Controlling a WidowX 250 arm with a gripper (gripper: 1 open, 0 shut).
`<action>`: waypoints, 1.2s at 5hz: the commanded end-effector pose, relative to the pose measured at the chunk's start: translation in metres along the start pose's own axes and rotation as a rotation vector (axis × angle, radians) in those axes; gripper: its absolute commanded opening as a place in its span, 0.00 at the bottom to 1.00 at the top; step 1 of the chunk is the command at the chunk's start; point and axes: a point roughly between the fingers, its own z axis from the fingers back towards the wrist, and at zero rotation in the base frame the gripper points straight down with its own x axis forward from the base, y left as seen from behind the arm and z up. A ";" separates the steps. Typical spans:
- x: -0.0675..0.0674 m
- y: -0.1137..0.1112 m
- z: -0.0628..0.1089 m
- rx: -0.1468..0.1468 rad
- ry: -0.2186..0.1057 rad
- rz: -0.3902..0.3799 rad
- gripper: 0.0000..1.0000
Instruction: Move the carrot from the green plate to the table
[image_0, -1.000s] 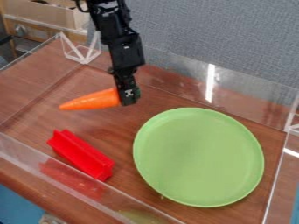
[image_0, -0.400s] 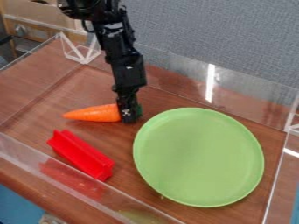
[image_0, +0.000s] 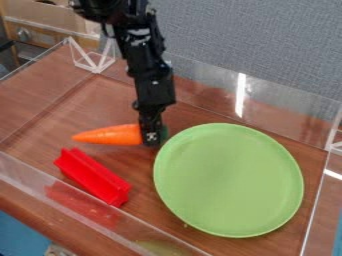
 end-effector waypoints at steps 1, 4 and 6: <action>0.014 0.009 0.029 0.074 -0.020 -0.035 0.00; 0.083 -0.069 0.020 0.134 -0.040 0.136 0.00; 0.074 -0.074 -0.020 0.061 -0.043 0.171 0.00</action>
